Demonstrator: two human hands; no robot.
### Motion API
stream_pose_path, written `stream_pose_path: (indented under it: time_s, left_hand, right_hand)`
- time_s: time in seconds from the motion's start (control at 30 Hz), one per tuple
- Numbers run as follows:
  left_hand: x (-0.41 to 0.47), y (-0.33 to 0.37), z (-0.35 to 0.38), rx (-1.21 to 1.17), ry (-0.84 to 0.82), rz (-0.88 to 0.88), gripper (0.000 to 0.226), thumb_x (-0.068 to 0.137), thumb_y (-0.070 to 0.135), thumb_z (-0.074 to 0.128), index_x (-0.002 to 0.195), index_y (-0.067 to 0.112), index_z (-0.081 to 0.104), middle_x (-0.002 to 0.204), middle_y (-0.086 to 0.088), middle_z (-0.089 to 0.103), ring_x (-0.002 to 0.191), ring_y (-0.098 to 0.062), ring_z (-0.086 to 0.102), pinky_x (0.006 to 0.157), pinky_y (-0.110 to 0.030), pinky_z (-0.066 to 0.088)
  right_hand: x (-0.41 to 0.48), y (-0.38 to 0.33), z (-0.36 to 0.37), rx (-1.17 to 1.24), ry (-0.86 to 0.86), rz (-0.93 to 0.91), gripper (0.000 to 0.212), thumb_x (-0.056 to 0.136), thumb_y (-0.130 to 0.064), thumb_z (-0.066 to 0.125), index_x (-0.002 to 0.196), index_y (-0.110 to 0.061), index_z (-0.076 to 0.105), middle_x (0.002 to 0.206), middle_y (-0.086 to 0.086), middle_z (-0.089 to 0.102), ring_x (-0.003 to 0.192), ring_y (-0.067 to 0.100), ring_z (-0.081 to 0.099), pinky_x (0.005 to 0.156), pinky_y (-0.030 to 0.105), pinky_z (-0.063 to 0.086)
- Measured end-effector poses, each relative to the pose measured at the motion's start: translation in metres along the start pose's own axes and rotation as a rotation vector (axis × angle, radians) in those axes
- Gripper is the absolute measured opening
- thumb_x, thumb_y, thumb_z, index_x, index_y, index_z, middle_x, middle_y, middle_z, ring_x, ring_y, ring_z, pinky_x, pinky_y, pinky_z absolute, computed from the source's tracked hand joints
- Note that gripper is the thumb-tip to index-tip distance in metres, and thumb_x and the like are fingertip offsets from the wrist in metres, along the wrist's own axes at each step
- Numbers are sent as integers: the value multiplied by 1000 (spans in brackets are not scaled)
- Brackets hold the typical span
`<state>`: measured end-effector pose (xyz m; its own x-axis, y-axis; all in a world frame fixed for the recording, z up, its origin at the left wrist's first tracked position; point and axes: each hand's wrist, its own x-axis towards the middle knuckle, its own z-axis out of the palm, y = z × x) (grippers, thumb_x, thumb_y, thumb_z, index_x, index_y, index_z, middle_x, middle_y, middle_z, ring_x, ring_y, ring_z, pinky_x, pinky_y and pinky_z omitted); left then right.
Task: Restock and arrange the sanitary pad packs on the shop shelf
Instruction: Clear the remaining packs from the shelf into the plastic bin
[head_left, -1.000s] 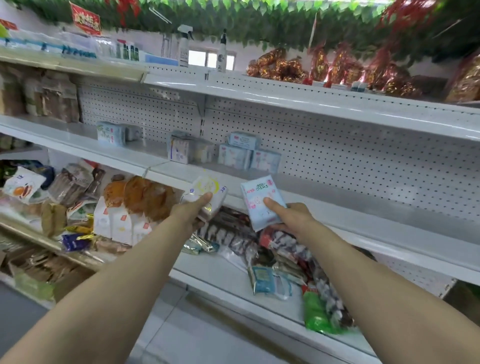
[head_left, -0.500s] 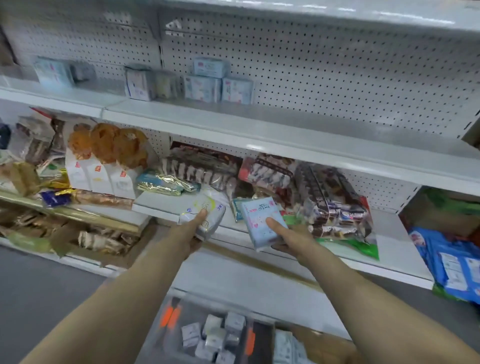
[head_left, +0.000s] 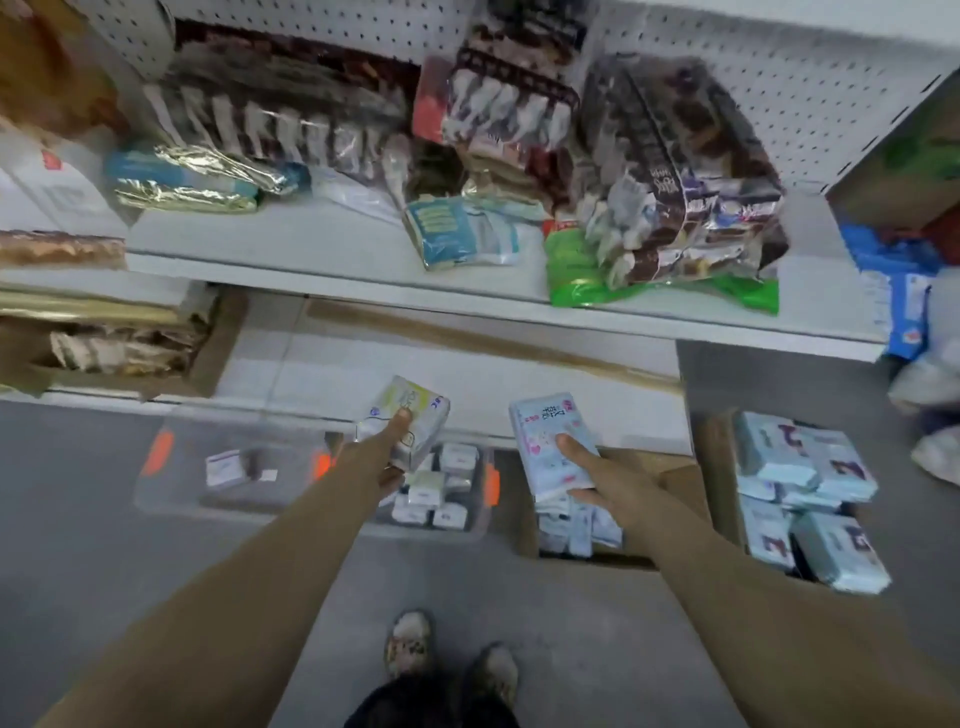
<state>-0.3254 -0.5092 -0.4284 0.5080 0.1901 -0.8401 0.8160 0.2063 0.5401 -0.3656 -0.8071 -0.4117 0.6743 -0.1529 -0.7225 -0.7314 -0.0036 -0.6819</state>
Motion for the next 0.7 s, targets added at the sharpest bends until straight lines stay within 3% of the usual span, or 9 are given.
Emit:
stream_pose_path:
  time_s: [0.1, 0.17, 0.2, 0.27, 0.33, 0.37, 0.47, 0.53, 0.7]
  left_hand:
    - [40, -37, 11, -19, 51, -66, 78, 64, 56, 87, 120, 7, 64, 99, -10, 68, 84, -26, 64, 80, -36, 56]
    - [65, -61, 20, -29, 57, -102, 106, 44, 65, 90, 128, 7, 60, 111, -11, 68, 94, -26, 68, 70, -33, 60]
    - [80, -74, 25, -29, 62, -114, 106, 46, 65, 89, 127, 5, 58, 113, -11, 67, 95, -26, 67, 61, -30, 58]
    - [104, -97, 33, 32, 103, -106, 75, 73, 54, 82, 120, 5, 53, 106, -10, 63, 84, -22, 62, 45, -24, 50]
    - [128, -120, 40, 50, 107, -136, 72, 78, 51, 80, 124, 4, 53, 106, -12, 66, 77, -21, 62, 39, -22, 47]
    - [143, -133, 43, 49, 102, -151, 74, 75, 53, 81, 124, 3, 57, 105, -14, 69, 80, -23, 65, 45, -24, 51]
    - [182, -167, 48, 29, 101, -193, 55, 74, 49, 83, 93, 1, 65, 68, -10, 71, 83, -27, 65, 77, -36, 59]
    - [206, -186, 55, -7, 95, -219, 53, 74, 45, 84, 98, 3, 63, 76, -10, 71, 85, -26, 67, 86, -38, 58]
    - [270, -227, 75, -46, 89, -206, 56, 72, 39, 86, 109, 5, 62, 96, -10, 69, 81, -21, 67, 86, -39, 59]
  right_hand:
    - [34, 49, -7, 51, 52, 70, 55, 71, -48, 85, 116, -20, 70, 108, 1, 77, 96, 16, 74, 74, 31, 61]
    - [56, 84, -13, 86, 93, 116, 48, 74, -42, 86, 112, -18, 70, 107, 2, 77, 97, 19, 74, 77, 36, 61]
    - [66, 103, -15, 102, 114, 140, 49, 71, -42, 88, 111, -18, 70, 107, 4, 77, 97, 22, 74, 81, 41, 62]
    - [85, 137, -18, 98, 141, 182, 55, 68, -43, 89, 113, -18, 70, 109, 5, 77, 98, 26, 74, 88, 50, 60]
    - [102, 168, -22, 95, 174, 229, 45, 75, -37, 87, 113, -19, 69, 108, 3, 77, 96, 24, 75, 88, 47, 60]
    - [110, 183, -24, 94, 203, 266, 41, 77, -36, 87, 109, -18, 69, 103, 1, 77, 94, 22, 75, 85, 42, 61]
    - [140, 220, -30, 60, 276, 357, 38, 77, -43, 86, 99, -18, 66, 96, 0, 74, 91, 20, 72, 85, 37, 60]
    - [163, 243, -36, 54, 321, 389, 45, 75, -48, 85, 100, -16, 65, 99, 2, 72, 95, 22, 70, 88, 38, 58]
    - [230, 288, -54, 165, 431, 403, 57, 71, -45, 89, 112, -11, 66, 107, 7, 72, 98, 23, 70, 83, 36, 58]
